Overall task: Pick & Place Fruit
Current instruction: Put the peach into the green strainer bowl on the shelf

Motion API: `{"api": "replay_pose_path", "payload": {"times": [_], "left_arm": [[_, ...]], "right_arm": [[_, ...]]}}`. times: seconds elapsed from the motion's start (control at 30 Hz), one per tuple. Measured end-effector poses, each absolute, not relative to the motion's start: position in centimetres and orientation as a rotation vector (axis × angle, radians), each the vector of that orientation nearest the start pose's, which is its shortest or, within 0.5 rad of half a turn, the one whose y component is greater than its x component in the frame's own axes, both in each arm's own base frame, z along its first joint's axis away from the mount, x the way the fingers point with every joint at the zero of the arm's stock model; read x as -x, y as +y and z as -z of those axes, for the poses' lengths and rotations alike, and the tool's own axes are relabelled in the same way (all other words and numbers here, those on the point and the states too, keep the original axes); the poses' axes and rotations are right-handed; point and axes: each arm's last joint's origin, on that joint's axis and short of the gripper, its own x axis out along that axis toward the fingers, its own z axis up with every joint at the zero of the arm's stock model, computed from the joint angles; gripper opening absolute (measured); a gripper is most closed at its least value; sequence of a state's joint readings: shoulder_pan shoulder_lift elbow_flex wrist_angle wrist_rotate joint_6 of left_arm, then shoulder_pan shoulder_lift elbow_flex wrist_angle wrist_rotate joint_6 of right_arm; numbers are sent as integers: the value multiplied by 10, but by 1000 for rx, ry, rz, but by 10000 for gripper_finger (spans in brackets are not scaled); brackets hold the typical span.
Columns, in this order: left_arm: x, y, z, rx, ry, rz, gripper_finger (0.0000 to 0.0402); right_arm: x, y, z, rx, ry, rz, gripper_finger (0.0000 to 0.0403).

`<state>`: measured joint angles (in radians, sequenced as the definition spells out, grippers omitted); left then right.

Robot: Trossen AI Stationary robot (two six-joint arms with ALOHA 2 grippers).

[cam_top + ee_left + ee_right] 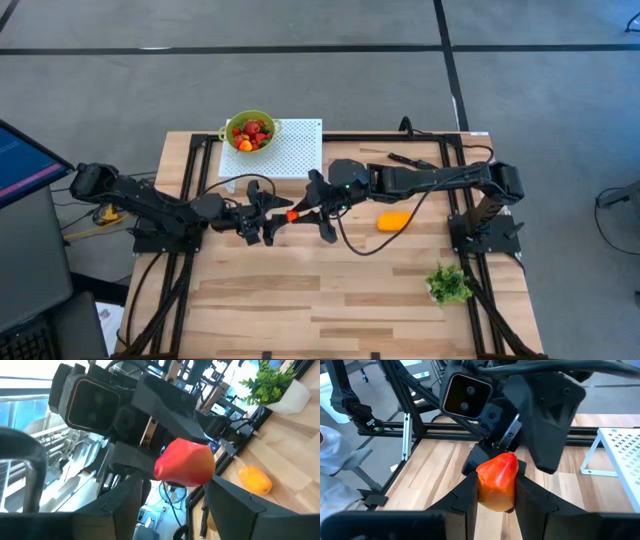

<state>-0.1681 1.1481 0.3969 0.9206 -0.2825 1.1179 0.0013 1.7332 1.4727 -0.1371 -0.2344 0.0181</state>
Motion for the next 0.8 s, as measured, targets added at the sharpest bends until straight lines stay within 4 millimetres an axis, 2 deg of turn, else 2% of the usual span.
{"api": "replay_pose_path", "payload": {"times": [0.3, 0.4, 0.5, 0.8], "left_arm": [[-224, -31, -237, -1037, -100, -172, 156], [-224, -31, -237, -1016, -117, -148, 150], [-224, -31, -237, -1013, -119, -144, 160], [-224, -32, -237, -1019, -126, -136, 230]], "right_arm": [[-404, 5, -323, -66, 387, -225, 98], [-404, 6, -323, -68, 387, -226, 98], [-404, 6, -323, -67, 387, -227, 98], [-404, 5, -323, -61, 387, -225, 98]]}}
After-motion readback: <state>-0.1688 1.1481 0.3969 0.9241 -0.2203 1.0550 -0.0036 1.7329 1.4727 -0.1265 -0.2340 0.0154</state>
